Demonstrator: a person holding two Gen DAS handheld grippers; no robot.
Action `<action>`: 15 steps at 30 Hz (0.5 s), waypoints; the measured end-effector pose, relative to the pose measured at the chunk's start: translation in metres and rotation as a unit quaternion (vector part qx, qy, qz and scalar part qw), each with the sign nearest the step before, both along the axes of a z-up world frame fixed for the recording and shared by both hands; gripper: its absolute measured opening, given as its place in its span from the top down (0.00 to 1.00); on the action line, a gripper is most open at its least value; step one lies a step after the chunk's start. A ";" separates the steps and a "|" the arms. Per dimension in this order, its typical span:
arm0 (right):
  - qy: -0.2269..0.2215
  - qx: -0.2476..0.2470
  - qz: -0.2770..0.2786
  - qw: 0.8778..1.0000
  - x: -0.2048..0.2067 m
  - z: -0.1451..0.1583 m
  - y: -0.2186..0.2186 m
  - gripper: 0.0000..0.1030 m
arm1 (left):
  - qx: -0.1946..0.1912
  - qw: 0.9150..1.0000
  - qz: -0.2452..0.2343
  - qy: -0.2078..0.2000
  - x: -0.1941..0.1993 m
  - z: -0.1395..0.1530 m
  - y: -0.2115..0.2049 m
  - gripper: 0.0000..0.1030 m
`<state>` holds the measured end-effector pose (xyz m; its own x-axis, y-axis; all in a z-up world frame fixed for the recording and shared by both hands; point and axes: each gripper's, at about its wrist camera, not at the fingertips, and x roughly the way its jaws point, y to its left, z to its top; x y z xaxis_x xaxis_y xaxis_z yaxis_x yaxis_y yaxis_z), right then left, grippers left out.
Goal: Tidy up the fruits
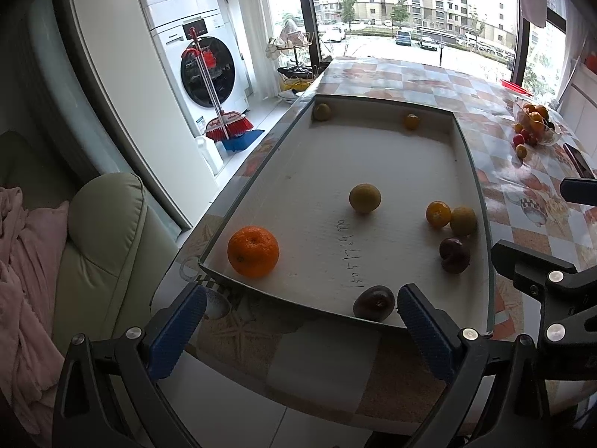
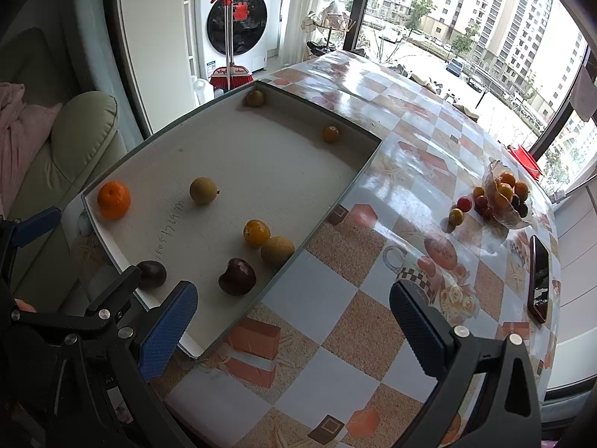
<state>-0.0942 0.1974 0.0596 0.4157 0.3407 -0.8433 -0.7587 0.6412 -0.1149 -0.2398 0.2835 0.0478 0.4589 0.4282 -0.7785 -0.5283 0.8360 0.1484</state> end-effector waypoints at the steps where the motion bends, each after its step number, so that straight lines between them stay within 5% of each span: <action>1: 0.000 0.000 0.000 1.000 0.000 0.000 0.000 0.00 | 0.000 1.000 0.000 0.000 0.000 0.000 0.000 0.00; 15: 0.002 -0.001 0.004 1.000 0.000 -0.002 0.004 0.00 | -0.005 1.000 -0.005 0.002 0.001 0.001 0.000 0.00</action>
